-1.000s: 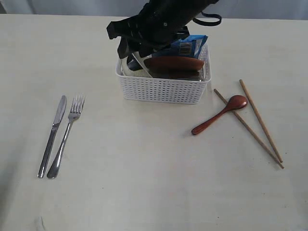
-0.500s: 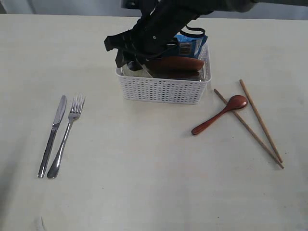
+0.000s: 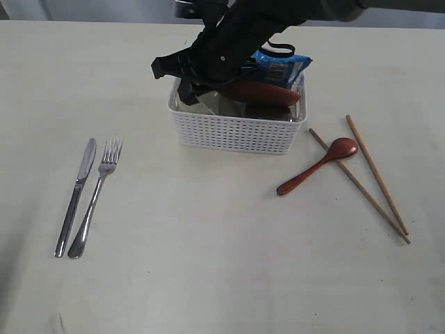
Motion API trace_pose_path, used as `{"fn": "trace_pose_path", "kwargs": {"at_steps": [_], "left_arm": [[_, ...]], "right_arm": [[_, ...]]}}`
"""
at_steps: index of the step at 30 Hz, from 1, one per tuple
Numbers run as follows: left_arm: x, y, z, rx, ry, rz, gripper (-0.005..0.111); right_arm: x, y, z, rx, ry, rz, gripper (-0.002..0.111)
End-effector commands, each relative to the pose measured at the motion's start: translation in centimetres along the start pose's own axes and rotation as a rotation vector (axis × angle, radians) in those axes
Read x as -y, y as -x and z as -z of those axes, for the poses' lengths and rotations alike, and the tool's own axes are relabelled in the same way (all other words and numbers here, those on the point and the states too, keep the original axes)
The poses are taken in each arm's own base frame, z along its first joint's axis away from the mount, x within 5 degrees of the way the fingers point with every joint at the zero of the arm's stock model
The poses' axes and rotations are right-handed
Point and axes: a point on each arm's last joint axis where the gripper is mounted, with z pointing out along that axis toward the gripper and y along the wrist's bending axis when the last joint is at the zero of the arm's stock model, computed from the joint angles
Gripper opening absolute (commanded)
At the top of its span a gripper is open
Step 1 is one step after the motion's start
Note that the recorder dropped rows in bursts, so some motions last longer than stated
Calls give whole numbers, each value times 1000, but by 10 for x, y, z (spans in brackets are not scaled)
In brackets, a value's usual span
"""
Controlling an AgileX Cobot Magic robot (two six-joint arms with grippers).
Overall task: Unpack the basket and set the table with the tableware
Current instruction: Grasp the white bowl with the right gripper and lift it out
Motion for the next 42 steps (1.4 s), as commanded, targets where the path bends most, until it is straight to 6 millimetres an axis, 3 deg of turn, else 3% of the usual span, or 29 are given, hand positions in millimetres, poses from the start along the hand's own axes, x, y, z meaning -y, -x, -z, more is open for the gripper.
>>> {"fn": "trace_pose_path", "kwargs": {"at_steps": [1,12,23,29,36,42], "left_arm": [[0,-1,0,1,1,11,0],[0,-1,0,1,1,11,0],[0,-1,0,1,1,11,0],[0,-1,0,1,1,11,0],[0,-1,0,1,1,11,0],[0,-1,0,1,1,11,0]], "right_arm": [[-5,6,10,37,19,6,0],[-20,20,47,170,39,12,0],[-26,26,46,225,123,-112,0],[-32,31,56,277,164,-106,0],[-44,32,84,311,189,-35,0],[-57,24,119,276,164,169,0]]}}
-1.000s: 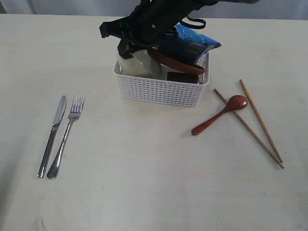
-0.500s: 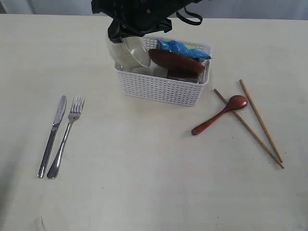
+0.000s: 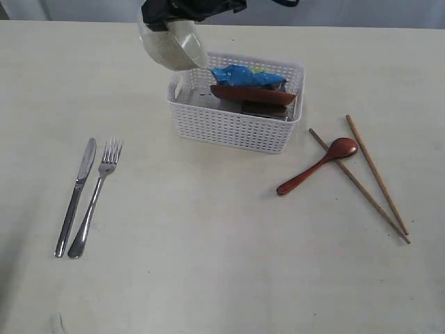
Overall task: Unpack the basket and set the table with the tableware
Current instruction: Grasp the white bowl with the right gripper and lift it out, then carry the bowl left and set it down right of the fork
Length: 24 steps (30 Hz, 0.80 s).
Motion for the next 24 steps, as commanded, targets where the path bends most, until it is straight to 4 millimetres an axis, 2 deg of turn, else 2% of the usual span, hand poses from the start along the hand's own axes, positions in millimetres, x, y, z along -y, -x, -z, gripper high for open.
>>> {"fn": "trace_pose_path", "kwargs": {"at_steps": [1,6,11,15,18,24], "left_arm": [[0,-1,0,1,1,11,0],[0,-1,0,1,1,11,0],[0,-1,0,1,1,11,0],[0,-1,0,1,1,11,0],[0,-1,0,1,1,11,0],[0,-1,0,1,1,11,0]], "right_arm": [[-17,3,31,-36,-12,171,0],[-38,-8,55,-160,-35,335,0],[-74,-42,55,-389,-50,558,0],[-101,-74,37,-472,-34,697,0],[-118,-104,14,-505,-19,796,0],[-129,-148,-31,-575,-13,905,0]]}}
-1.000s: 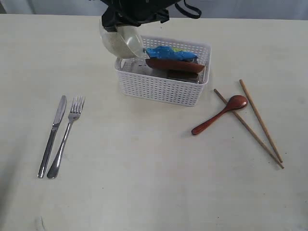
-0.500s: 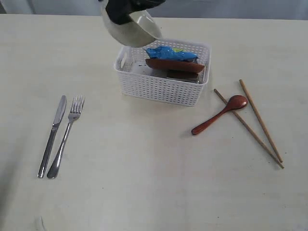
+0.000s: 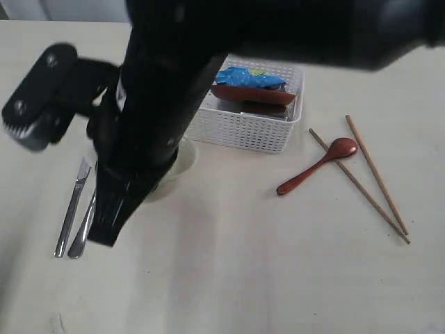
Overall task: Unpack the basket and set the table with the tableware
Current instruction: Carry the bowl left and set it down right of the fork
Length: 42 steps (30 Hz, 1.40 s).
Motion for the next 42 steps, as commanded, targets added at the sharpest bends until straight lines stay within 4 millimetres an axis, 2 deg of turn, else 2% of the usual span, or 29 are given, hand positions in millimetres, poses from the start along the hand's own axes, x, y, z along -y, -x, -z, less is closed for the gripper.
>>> {"fn": "trace_pose_path", "kwargs": {"at_steps": [1,5,8,14,22,32,34,36,39,40,42], "left_arm": [[0,-1,0,1,1,11,0],[0,-1,0,1,1,11,0],[0,-1,0,1,1,11,0],[0,-1,0,1,1,11,0],[0,-1,0,1,1,11,0],[0,-1,0,1,1,11,0],[0,-1,0,1,1,11,0],[0,-1,0,1,1,11,0],[0,-1,0,1,1,11,0],[0,-1,0,1,1,11,0],[0,-1,0,1,1,11,0]], "right_arm": [[-13,4,-37,-37,-3,59,0],[-16,-2,-67,-132,-12,104,0],[-10,-7,-78,-180,-57,107,0],[-6,-8,-78,-200,-100,109,0],[-26,-3,-80,-216,-105,186,0],[-19,-2,-80,-209,-175,200,0],[-21,-4,-84,-222,-158,181,0],[-20,-10,-98,-274,-145,182,0],[-19,-7,-103,-238,-159,169,0],[-19,-6,-102,-233,-160,170,6],[-19,-9,-102,-267,-157,161,27]]}}
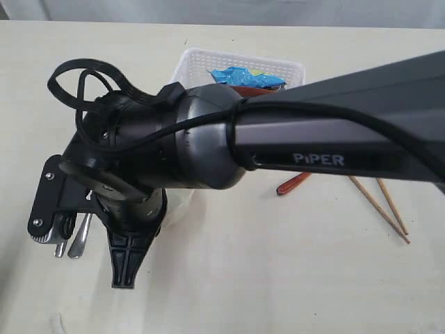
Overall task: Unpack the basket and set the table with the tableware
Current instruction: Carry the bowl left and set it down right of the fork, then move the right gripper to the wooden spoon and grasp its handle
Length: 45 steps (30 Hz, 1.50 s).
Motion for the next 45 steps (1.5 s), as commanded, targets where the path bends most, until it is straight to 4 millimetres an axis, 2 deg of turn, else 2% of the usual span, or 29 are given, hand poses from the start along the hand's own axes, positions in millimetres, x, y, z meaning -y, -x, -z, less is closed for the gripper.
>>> {"fn": "trace_pose_path", "kwargs": {"at_steps": [1,2,3,9,12,14,18,20,21,22,23,26,28,29,30,32,34,37,40,45], "left_arm": [[0,-1,0,1,1,11,0],[0,-1,0,1,1,11,0],[0,-1,0,1,1,11,0],[0,-1,0,1,1,11,0],[0,-1,0,1,1,11,0],[0,-1,0,1,1,11,0],[0,-1,0,1,1,11,0],[0,-1,0,1,1,11,0],[0,-1,0,1,1,11,0],[0,-1,0,1,1,11,0],[0,-1,0,1,1,11,0],[0,-1,0,1,1,11,0],[0,-1,0,1,1,11,0],[0,-1,0,1,1,11,0],[0,-1,0,1,1,11,0],[0,-1,0,1,1,11,0],[0,-1,0,1,1,11,0],[0,-1,0,1,1,11,0],[0,-1,0,1,1,11,0],[0,-1,0,1,1,11,0]], "right_arm": [[1,-4,-1,-38,8,-19,35],[0,-6,-1,-57,13,-21,43],[0,-7,-1,-68,16,-25,45],[0,-11,6,-106,21,-85,43],[2,-11,24,-71,7,-124,43],[7,-13,42,-38,-17,-172,43],[27,-30,81,-1,-50,-344,43],[43,-48,99,-13,-67,-445,43],[60,-68,115,-28,-81,-560,43],[68,-79,123,-36,-82,-610,43],[81,-100,139,-46,-96,-680,43],[96,-140,161,-44,-114,-661,43],[89,-177,153,-123,-88,-412,43],[87,-188,145,-149,-81,-322,43],[84,-208,127,-212,-65,-206,43],[81,-232,98,-263,-81,-154,43],[80,-242,76,-235,-109,-157,43],[86,-236,56,-172,-154,-109,43],[95,-238,41,-226,-186,-1,43],[99,-246,10,-376,-134,149,43]]}}
